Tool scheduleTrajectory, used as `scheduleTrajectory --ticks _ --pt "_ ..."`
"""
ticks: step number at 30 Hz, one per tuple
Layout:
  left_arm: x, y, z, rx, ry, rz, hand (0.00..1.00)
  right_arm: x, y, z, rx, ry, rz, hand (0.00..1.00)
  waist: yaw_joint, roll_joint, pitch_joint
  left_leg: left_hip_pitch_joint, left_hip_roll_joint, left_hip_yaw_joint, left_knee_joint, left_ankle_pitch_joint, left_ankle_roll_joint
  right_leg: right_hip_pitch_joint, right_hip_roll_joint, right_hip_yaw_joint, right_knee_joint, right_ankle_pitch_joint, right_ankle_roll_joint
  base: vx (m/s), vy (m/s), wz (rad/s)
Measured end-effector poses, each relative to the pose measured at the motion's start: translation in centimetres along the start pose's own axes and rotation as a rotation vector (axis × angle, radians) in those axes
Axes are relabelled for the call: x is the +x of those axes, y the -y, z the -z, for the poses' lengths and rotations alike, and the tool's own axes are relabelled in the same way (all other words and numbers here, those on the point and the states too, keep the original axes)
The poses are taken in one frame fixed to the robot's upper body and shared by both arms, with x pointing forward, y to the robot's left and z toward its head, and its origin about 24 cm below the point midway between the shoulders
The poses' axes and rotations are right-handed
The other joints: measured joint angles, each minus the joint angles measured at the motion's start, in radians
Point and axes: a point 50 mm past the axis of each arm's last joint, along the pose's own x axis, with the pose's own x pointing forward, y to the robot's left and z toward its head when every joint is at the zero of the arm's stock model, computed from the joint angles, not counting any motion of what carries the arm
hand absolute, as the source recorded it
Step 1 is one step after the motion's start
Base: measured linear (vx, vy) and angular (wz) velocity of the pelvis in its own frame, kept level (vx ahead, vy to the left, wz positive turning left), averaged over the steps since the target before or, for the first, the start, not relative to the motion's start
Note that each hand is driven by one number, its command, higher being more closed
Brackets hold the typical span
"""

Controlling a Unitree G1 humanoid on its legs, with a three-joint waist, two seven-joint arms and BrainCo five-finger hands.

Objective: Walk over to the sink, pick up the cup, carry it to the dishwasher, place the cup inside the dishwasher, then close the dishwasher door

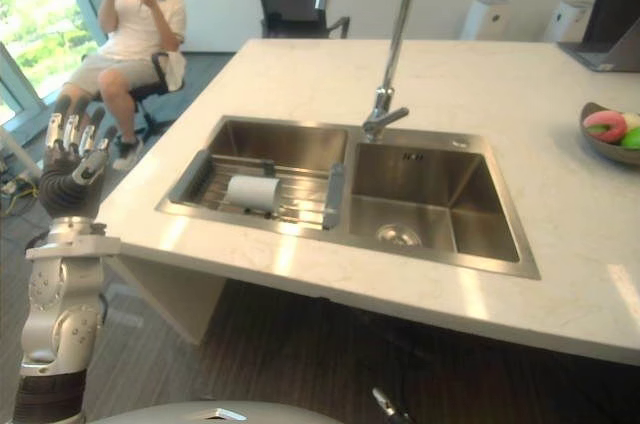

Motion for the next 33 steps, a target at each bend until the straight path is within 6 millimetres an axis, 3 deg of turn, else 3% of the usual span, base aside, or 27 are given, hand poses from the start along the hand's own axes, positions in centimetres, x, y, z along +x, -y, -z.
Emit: scheduleTrajectory --ticks 2,5,8,10,12,13,14,16,18,19,20,23,24,27,30,33 --pt "0.1 0.2 0.3 -0.02 -0.027 0.008 0.0 0.0 0.3 -0.3 0.004 -0.002 0.015 0.0 -0.011 0.005 -0.002 0.035 -0.004 0.025 -0.081 0.0 -0.001 0.004 0.002 0.004 -0.042 0.034 0.012 0.08 0.03 -0.18" --pt "0.2 0.6 1.8 -0.05 -0.102 0.023 0.0 -0.3 1.0 0.8 0.049 -0.054 0.044 0.0 -0.027 0.008 -0.003 0.058 -0.02 0.025 -0.146 -0.013 -0.005 -0.011 -0.009 0.004 -0.036 0.046 0.034 0.09 0.076 -0.03" --pt "0.6 1.2 2.6 -0.063 -0.135 0.057 0.0 -0.9 1.7 2.8 0.171 -0.117 0.09 0.0 -0.033 0.015 -0.001 0.069 -0.03 0.021 -0.153 -0.103 0.007 -0.056 -0.028 0.006 0.074 -0.01 0.062 0.05 0.133 0.05" --pt "0.8 1.7 2.9 -0.072 -0.145 0.099 0.0 -1.4 2.1 4.3 0.266 -0.153 0.128 0.0 -0.038 -0.006 0.008 0.082 -0.071 0.008 -0.149 -0.148 0.027 -0.093 -0.086 0.01 0.222 -0.063 0.077 0.03 0.194 0.21" --pt "0.6 2.2 3.3 -0.084 -0.167 0.126 0.0 -1.9 2.5 5.7 0.335 -0.169 0.161 0.0 -0.043 -0.016 0.015 0.093 -0.097 -0.004 -0.144 -0.162 0.048 -0.183 -0.14 0.018 0.443 -0.061 0.036 -0.03 0.165 0.16" --pt "0.6 2.4 3.4 -0.084 -0.174 0.142 0.0 -2.1 2.4 6.4 0.352 -0.182 0.168 0.0 -0.041 -0.019 0.023 0.108 -0.107 -0.004 -0.145 -0.17 0.061 -0.259 -0.168 0.052 0.597 -0.028 -0.025 0.05 0.176 0.01" --pt "0.6 2.5 3.5 -0.081 -0.188 0.151 0.0 -2.2 1.8 7.1 0.361 -0.197 0.158 0.0 -0.044 -0.024 0.037 0.131 -0.114 -0.008 -0.145 -0.178 0.073 -0.319 -0.183 0.102 0.718 0.006 -0.044 0.07 0.143 0.01" --pt "0.4 2.5 3.8 -0.084 -0.204 0.151 0.0 -2.3 1.1 8.1 0.361 -0.225 0.145 0.0 -0.056 -0.041 0.044 0.155 -0.111 -0.012 -0.143 -0.189 0.074 -0.368 -0.166 0.124 0.795 -0.042 -0.031 0.12 0.065 0.1" --pt "0.4 2.7 3.9 -0.086 -0.208 0.158 0.0 -2.2 0.5 8.2 0.328 -0.237 0.127 0.0 -0.059 -0.041 0.043 0.149 -0.099 -0.002 -0.134 -0.192 0.072 -0.384 -0.108 0.116 0.658 -0.082 -0.016 0.16 0.004 0.07" --pt "0.4 2.8 3.9 -0.087 -0.209 0.162 0.0 -2.1 0.3 8.1 0.291 -0.236 0.116 0.0 -0.061 -0.047 0.041 0.139 -0.103 -0.003 -0.117 -0.197 0.071 -0.365 -0.075 0.117 0.485 -0.047 -0.019 0.17 -0.071 0.08" --pt "0.4 2.9 4.0 -0.091 -0.21 0.161 0.0 -2.2 0.4 8.2 0.269 -0.245 0.114 0.0 -0.061 -0.073 0.03 0.129 -0.111 -0.005 -0.093 -0.213 0.06 -0.342 -0.053 0.117 0.352 0.001 0.009 0.2 -0.091 0.03" --pt "0.3 4.0 4.4 -0.13 -0.226 0.173 0.0 -1.8 1.0 6.6 0.208 -0.216 0.112 0.0 -0.052 -0.007 0.032 0.106 -0.043 0.004 -0.063 -0.228 0.032 -0.271 0.026 0.088 0.185 0.075 -0.009 0.17 -0.074 -0.15" --pt "0.4 4.2 4.4 -0.139 -0.22 0.173 0.0 -1.6 0.9 6.1 0.195 -0.215 0.104 0.0 -0.048 0.0 0.027 0.116 -0.02 0.023 -0.069 -0.231 0.027 -0.249 0.054 0.091 0.137 0.095 -0.019 0.15 -0.095 -0.32" --pt "0.6 4.6 4.3 -0.144 -0.212 0.189 0.0 -1.1 -0.1 5.4 0.194 -0.202 0.076 0.0 -0.038 -0.007 0.018 0.13 0.013 0.054 -0.082 -0.235 0.019 -0.214 0.1 0.098 0.052 0.129 -0.035 0.06 -0.082 -0.24" --pt "0.5 5.1 4.5 -0.142 -0.222 0.209 0.0 -1.0 -0.2 5.2 0.237 -0.194 0.075 0.0 -0.023 -0.009 -0.002 0.121 0.017 0.055 -0.112 -0.232 0.013 -0.205 0.116 0.099 -0.025 0.173 -0.037 0.0 -0.022 -0.06" --pt "0.5 4.3 4.7 -0.088 -0.245 0.207 0.0 -1.0 -0.1 5.3 0.28 -0.216 0.078 0.0 -0.021 -0.011 0.002 0.138 0.011 0.056 -0.116 -0.232 0.014 -0.147 0.119 0.093 -0.111 0.22 -0.035 -0.03 0.009 0.0"
